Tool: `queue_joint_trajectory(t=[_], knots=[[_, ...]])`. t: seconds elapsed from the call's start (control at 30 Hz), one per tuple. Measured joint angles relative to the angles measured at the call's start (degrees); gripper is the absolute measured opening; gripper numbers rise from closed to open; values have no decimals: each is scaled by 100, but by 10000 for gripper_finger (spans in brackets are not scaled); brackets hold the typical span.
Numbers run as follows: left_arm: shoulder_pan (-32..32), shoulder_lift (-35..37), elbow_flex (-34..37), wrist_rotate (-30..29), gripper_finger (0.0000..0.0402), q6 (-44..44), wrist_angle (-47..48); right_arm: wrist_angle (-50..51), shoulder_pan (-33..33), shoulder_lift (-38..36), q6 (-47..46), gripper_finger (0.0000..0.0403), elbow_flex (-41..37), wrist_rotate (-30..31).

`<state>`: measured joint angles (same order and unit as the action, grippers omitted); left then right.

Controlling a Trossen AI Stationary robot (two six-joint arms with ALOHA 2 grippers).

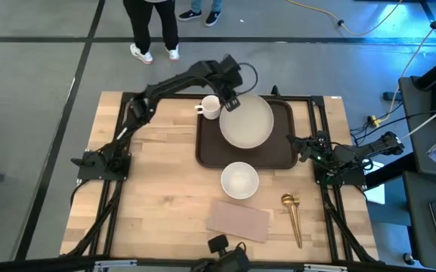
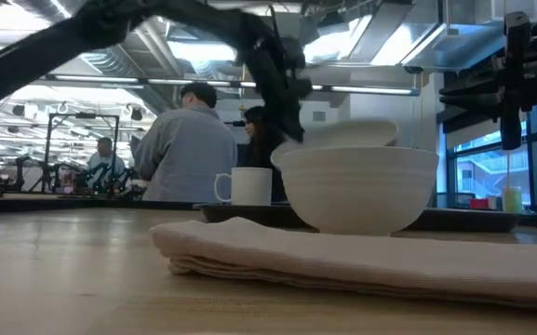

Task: Set up tray
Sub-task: Put the gray plate to the bottom right of the white mug on the black serving tray

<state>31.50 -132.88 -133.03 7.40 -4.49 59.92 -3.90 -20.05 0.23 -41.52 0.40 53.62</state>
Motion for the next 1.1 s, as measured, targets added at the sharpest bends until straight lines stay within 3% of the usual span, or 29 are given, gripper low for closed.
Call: queue_joint_trajectory(t=[0.4, 1.1], knots=[[-324, -721, -2, -483, 2, -186, -319, 81, 0, 2, 0, 45, 0, 333], [-456, -998, 42, -780, 3, -101, -825, 83, 0, 2, 132, 45, 0, 329]])
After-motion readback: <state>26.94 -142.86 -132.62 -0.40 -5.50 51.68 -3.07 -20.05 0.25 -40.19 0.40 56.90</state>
